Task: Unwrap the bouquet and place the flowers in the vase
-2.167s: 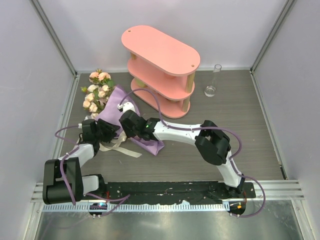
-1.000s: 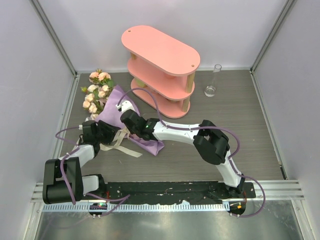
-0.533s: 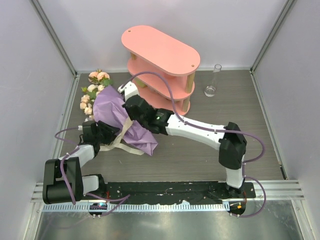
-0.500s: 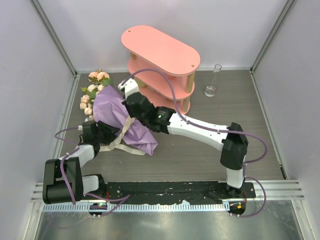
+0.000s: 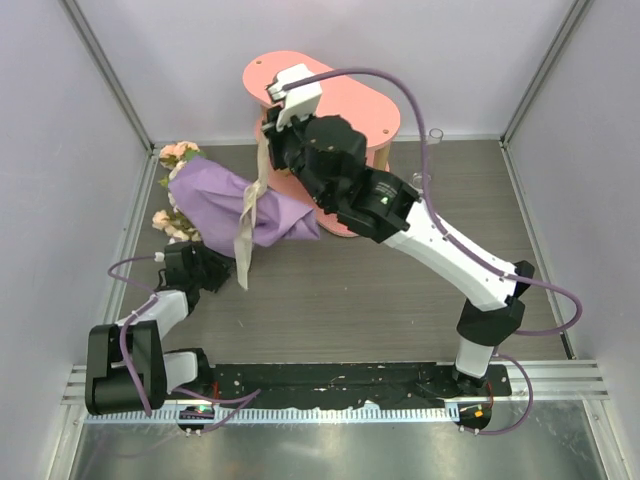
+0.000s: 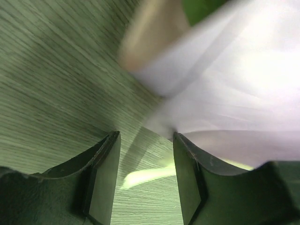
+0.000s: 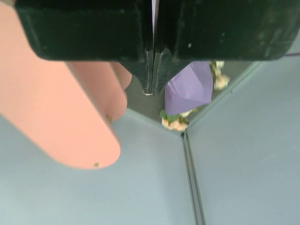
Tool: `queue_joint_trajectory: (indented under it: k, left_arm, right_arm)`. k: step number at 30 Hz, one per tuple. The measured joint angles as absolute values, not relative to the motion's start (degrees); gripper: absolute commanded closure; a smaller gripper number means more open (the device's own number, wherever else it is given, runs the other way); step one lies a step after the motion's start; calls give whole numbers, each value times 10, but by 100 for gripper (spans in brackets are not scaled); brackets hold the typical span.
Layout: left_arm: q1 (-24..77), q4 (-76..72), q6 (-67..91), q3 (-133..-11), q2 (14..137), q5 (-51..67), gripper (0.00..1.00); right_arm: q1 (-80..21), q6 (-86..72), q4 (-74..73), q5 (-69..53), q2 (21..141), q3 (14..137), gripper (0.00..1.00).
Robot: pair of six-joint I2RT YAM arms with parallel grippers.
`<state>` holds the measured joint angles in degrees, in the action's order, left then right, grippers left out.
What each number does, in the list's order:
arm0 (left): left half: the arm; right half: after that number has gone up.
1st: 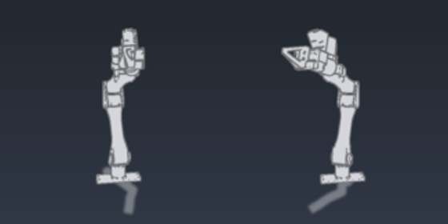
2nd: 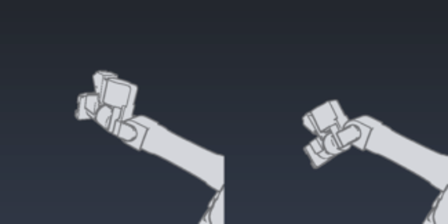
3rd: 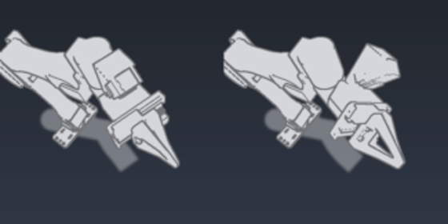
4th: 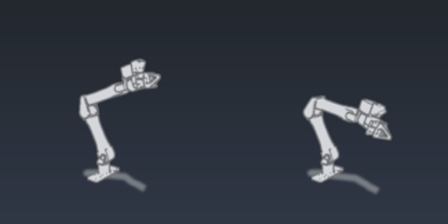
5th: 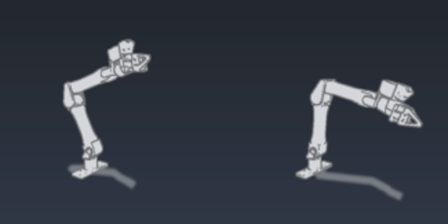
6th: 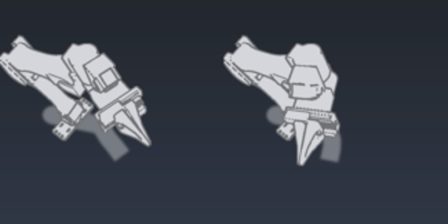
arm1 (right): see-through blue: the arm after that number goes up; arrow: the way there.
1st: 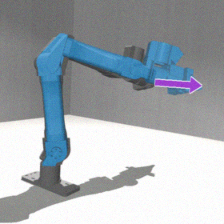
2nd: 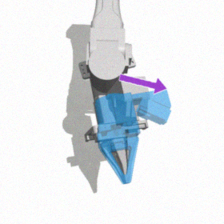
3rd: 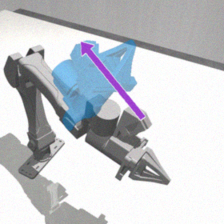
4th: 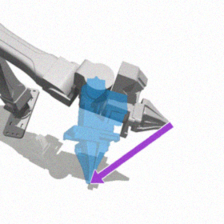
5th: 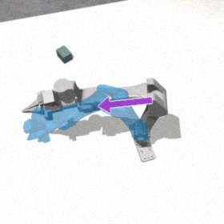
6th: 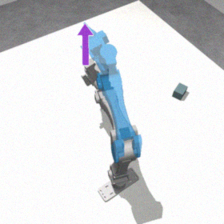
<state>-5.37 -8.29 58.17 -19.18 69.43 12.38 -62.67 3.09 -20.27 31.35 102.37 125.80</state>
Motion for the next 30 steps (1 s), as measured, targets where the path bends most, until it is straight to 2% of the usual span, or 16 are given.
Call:
queue_joint_trajectory:
  k: [3,6,16,21,25,30]
  left_arm:
    - [-54,-60,576,-194,680,118,47]
    - [-54,-37,569,-194,650,118,47]
    - [-54,122,543,-230,404,108,42]
    - [-54,163,549,-244,329,120,44]
    - [-53,101,594,-244,348,186,47]
    - [-30,-57,674,-244,482,265,47]
  right_arm:
    - [-626,50,-203,321,1019,1303,99]
    - [-625,55,-197,324,993,1287,99]
    - [-625,4,-140,312,948,1017,99]
    - [-625,-6,-133,314,950,934,99]
    - [-625,-16,-107,312,951,919,99]
    - [-625,-30,-67,305,951,903,99]
